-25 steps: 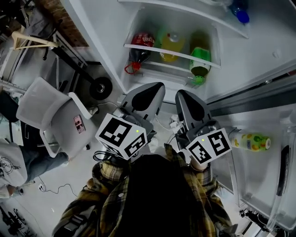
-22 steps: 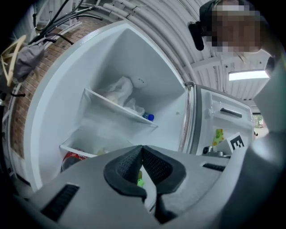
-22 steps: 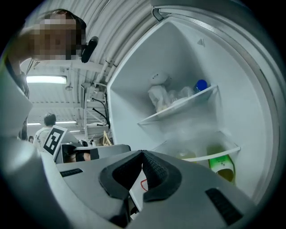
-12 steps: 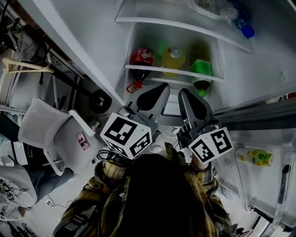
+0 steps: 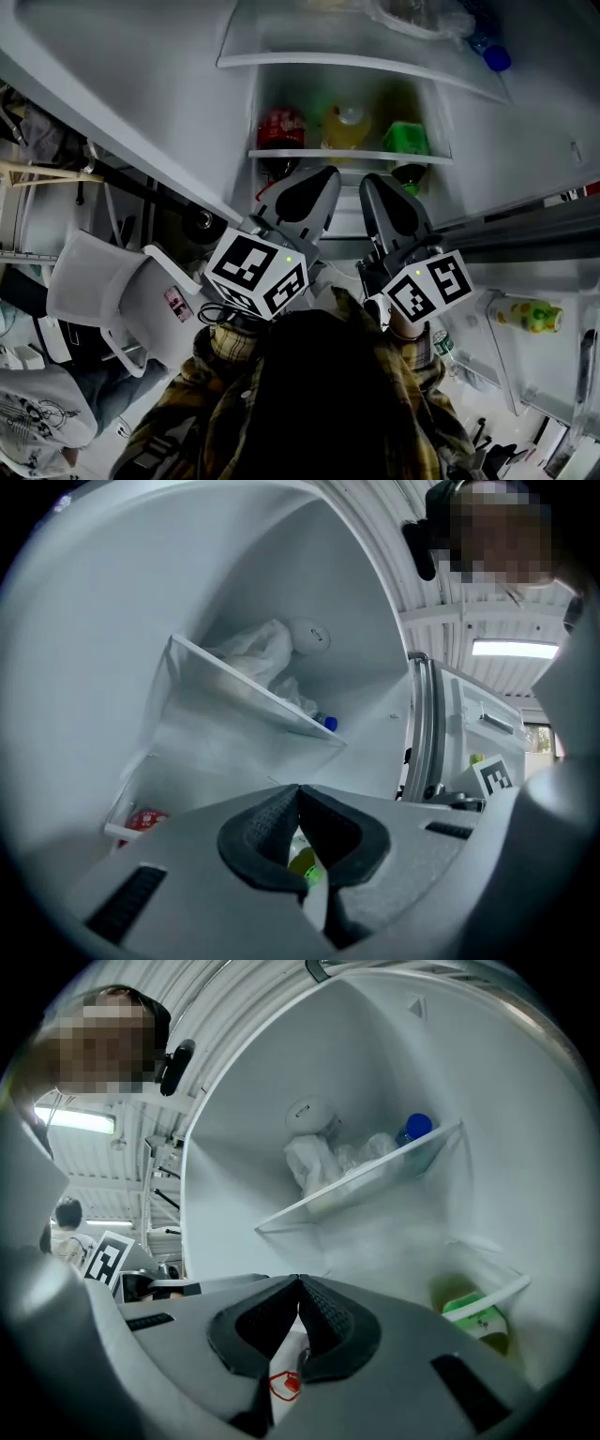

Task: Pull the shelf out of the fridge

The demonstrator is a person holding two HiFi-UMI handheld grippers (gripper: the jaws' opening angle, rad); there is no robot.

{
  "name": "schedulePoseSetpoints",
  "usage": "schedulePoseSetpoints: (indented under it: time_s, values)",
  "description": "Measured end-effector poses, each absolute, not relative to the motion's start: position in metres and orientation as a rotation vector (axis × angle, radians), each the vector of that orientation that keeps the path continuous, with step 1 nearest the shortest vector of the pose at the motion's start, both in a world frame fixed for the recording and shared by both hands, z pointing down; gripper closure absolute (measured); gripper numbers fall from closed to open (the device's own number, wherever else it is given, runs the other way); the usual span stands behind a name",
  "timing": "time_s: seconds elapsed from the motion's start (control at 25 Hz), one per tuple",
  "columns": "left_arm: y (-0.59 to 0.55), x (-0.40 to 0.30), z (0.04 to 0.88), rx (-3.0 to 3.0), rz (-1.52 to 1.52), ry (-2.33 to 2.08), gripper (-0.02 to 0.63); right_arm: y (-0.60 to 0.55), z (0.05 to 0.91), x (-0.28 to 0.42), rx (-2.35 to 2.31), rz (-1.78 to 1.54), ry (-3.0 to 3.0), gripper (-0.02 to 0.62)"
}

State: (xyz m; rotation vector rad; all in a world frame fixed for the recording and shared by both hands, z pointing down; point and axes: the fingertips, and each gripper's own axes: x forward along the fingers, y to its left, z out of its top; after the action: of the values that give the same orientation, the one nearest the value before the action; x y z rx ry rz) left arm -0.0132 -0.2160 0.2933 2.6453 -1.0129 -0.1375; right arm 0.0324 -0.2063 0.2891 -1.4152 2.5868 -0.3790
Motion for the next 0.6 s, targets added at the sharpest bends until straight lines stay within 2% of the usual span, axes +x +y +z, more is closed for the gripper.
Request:
schedulePoseSetpoints:
  time_s: [0.6]
  values:
    - [-0.228, -0.002, 0.305, 2.547, -0.145, -1.129, 0.603, -0.223, 0.294, 0.054, -1.333, -0.472, 2.625, 0.577]
